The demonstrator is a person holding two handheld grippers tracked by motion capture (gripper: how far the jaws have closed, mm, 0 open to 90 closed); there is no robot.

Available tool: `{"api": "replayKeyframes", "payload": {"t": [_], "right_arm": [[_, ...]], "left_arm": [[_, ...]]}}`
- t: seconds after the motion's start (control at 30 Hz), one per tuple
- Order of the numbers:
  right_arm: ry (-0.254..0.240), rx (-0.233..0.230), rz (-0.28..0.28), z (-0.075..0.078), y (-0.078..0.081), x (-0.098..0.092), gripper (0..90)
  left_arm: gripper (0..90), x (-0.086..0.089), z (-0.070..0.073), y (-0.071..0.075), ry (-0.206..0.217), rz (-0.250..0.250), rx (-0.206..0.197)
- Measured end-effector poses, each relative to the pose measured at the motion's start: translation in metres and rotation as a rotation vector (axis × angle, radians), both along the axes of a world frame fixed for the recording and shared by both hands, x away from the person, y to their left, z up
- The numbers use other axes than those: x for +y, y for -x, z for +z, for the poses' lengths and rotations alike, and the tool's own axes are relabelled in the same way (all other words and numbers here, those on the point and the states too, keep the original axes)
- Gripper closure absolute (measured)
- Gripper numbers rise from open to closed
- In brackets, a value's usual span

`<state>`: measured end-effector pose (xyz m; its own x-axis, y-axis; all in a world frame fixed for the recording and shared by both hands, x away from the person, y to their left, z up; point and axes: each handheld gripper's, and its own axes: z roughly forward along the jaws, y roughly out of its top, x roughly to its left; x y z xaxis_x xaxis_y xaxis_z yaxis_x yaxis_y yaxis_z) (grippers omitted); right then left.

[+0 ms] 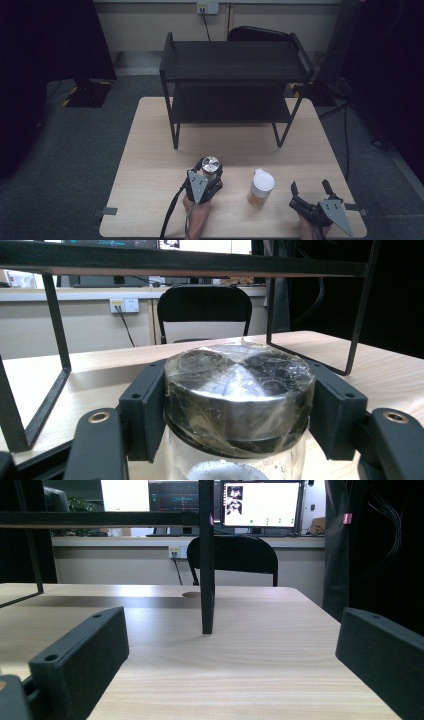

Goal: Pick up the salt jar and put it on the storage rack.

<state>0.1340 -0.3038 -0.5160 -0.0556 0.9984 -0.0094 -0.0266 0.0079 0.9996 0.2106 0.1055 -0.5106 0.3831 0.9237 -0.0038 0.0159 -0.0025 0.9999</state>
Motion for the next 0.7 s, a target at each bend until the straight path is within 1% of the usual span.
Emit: {"api": "replayKeyframes", "payload": {"t": [0.5,0.7], "right_arm": [[0.000,0.003,0.001,0.0005,-0.0003,-0.0002,0.0],[0.000,0.003,0.001,0.0005,-0.0003,-0.0002,0.0]], "left_arm": [[34.9,-0.0024,0.0007,0.0010,0.000,0.009,0.004],[35.0,-0.0002,0.0009,0.0008,0.014,0.002,0.009]]}}
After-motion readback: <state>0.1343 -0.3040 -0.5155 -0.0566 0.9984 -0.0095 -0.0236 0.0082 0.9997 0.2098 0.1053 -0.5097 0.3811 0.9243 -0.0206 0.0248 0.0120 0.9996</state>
